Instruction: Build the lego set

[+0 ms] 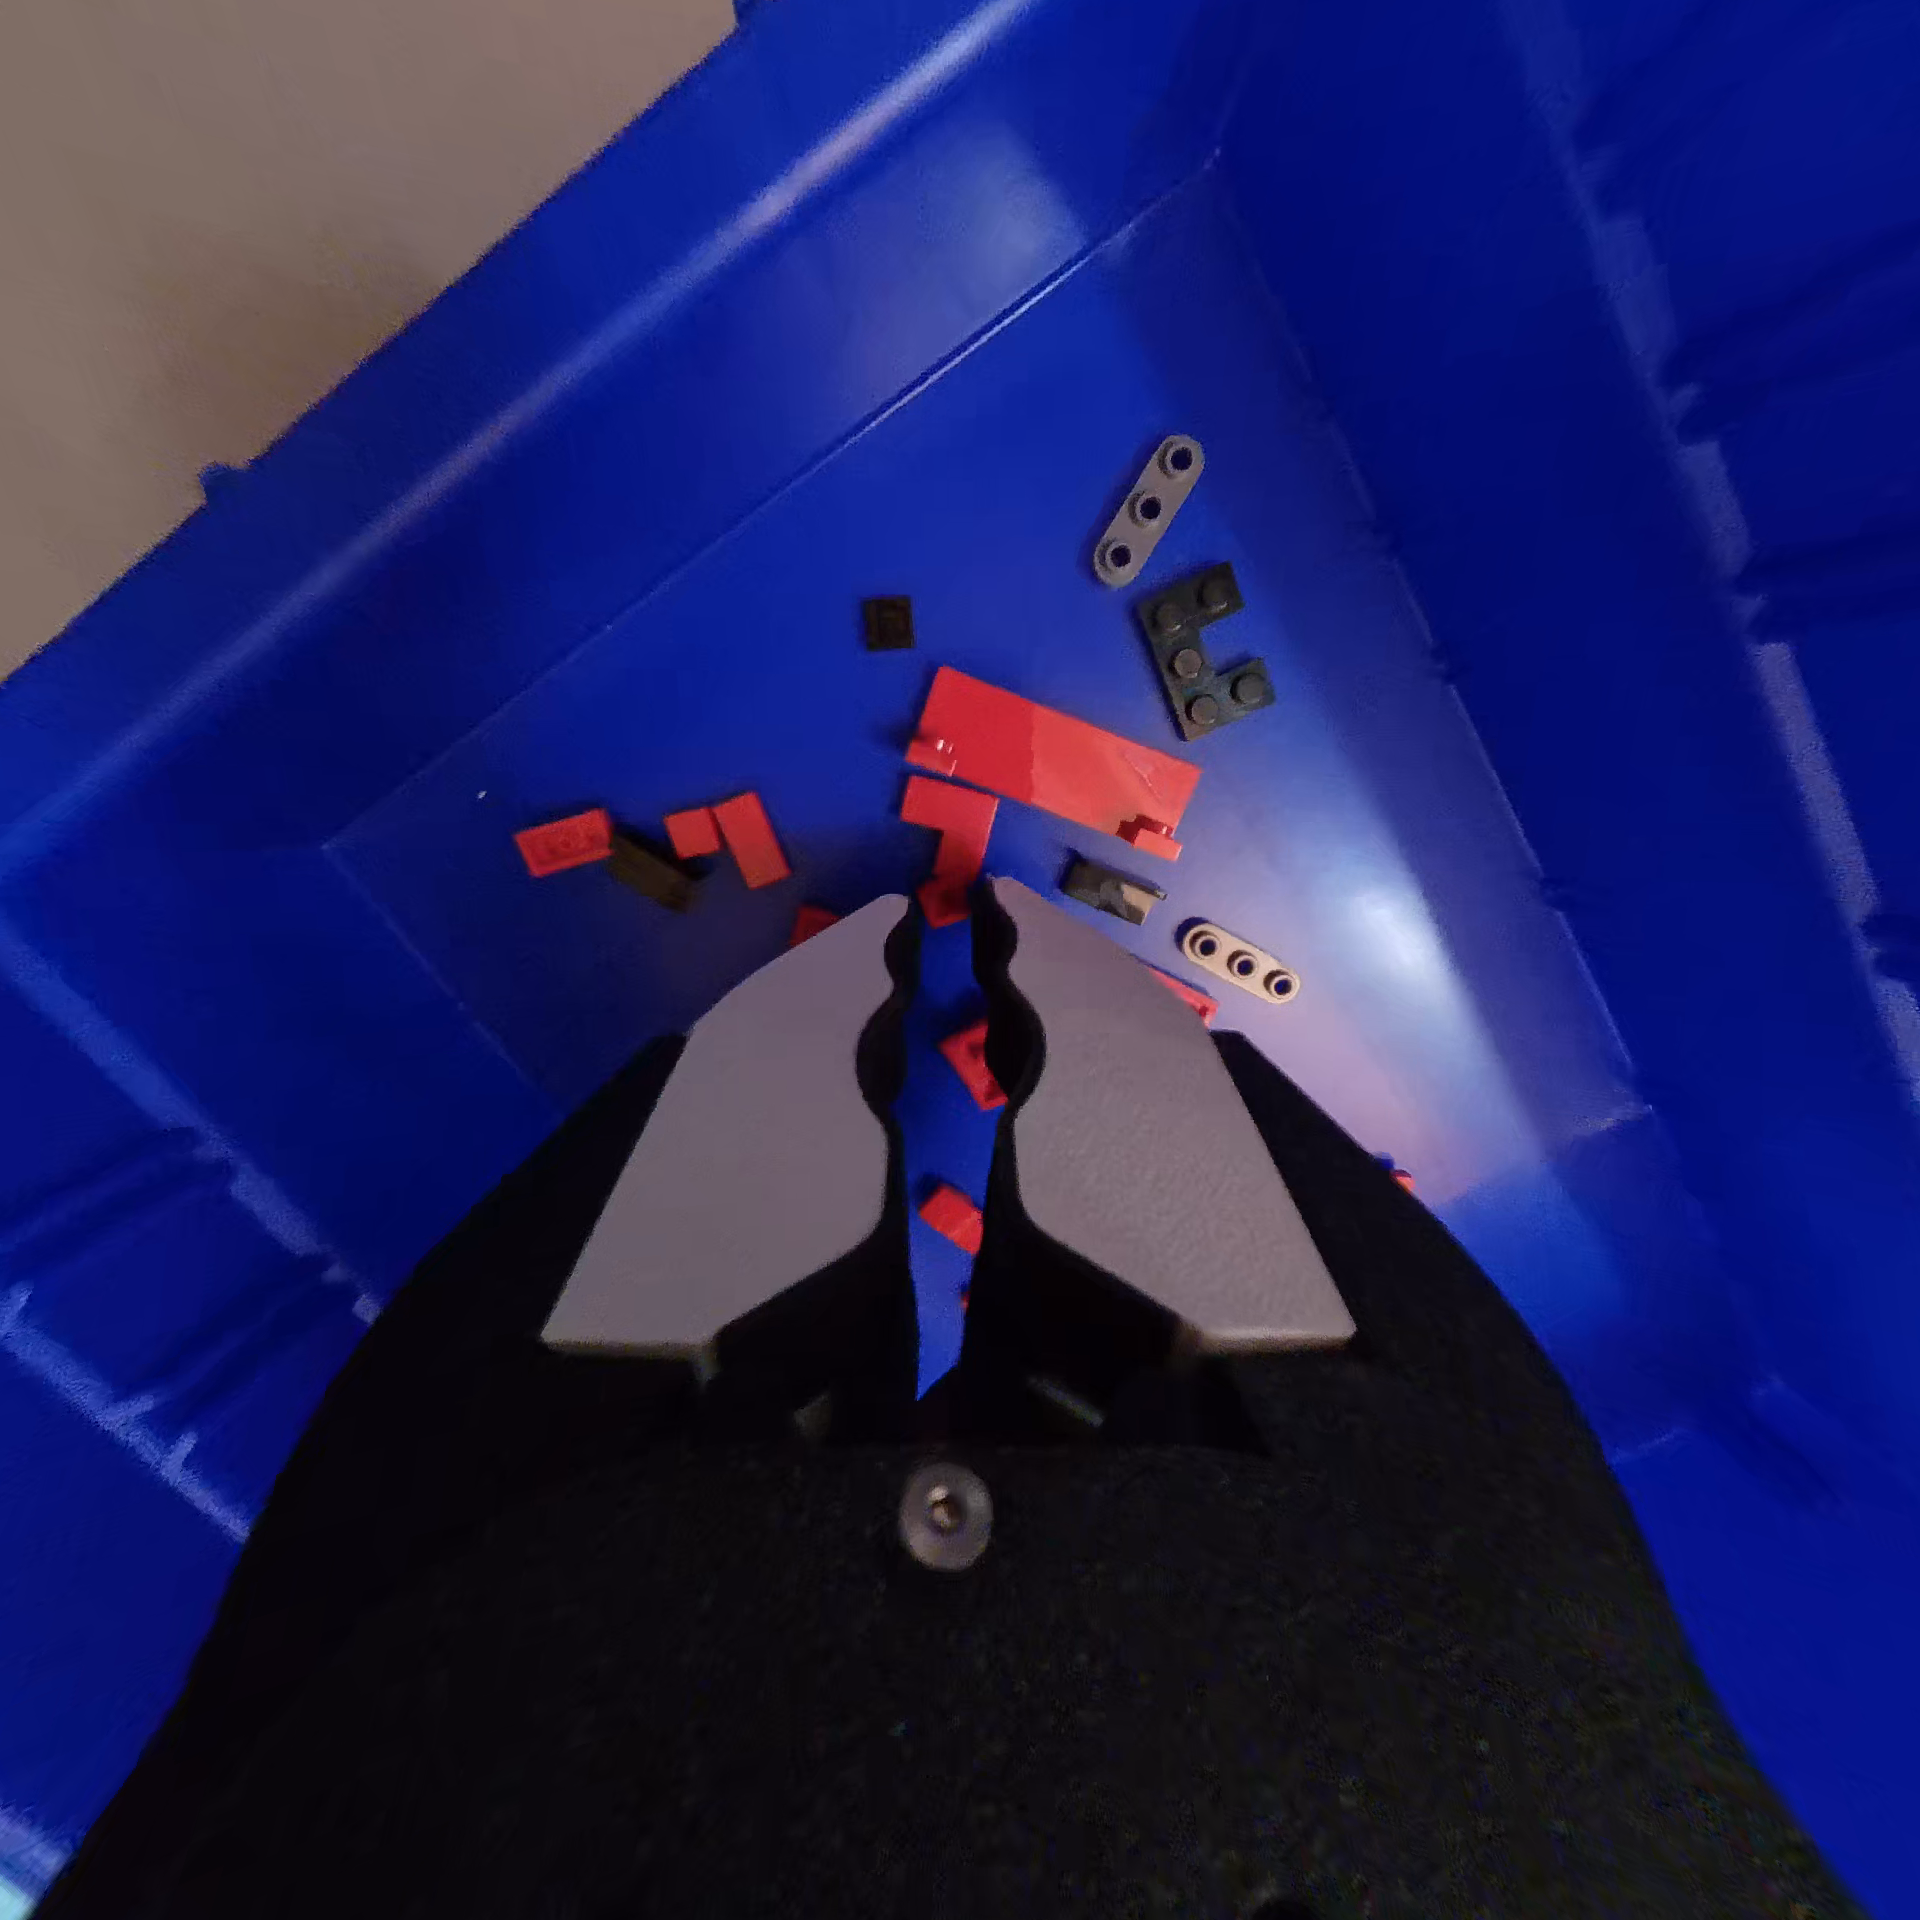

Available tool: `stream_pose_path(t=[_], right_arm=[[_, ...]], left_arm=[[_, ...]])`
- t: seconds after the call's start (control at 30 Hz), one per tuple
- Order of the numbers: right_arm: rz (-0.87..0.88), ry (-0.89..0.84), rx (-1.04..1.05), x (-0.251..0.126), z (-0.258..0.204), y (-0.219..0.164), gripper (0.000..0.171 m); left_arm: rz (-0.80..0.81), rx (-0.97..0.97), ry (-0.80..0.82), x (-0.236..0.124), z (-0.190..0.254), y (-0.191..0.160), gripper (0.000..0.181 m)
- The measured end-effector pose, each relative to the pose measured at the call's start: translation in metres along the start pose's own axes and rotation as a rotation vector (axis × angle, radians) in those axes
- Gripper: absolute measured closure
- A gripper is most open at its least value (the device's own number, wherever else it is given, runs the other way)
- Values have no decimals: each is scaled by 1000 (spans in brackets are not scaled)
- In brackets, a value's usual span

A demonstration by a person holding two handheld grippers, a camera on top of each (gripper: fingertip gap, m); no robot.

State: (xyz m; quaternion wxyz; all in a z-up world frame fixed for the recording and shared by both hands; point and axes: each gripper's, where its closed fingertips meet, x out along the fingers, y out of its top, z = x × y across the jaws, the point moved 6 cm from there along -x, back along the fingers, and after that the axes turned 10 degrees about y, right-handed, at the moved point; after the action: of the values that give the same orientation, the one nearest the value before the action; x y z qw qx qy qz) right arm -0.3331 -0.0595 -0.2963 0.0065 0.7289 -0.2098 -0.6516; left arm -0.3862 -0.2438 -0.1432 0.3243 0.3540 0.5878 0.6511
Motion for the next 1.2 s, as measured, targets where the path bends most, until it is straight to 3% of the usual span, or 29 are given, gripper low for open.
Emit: stream_pose_path(t=[0.13, 0.33, 0.43, 0.53, 0.63, 0.77, 0.97, 1.2], right_arm=[[285, 90, 66, -28, -4, 4, 162], [1156, 475, 65, -122, -25, 17, 162], [1373, 545, 33, -147, -31, 12, 163], [1510, 620, 34, -161, -42, 13, 163], [1581, 736, 62, -168, -63, 20, 163], [1506, 850, 138, -158, -98, 28, 163], [1420, 796, 277, -155, -143, 10, 163], [1429, 740, 337, -154, -190, -12, 163]], left_arm=[[3, -2, 2, 0, 0, 0, 166], [4, 3, -4, 1, 2, 1, 166], [10, 24, -26, 1, 6, 2, 165], [67, 157, -161, 1, 28, 5, 160], [158, 364, -377, 2, 71, 6, 148], [279, 608, -490, 4, 119, 8, 145], [478, 634, -702, -15, 168, 22, 158], [443, 741, -796, -12, 216, 14, 166]])
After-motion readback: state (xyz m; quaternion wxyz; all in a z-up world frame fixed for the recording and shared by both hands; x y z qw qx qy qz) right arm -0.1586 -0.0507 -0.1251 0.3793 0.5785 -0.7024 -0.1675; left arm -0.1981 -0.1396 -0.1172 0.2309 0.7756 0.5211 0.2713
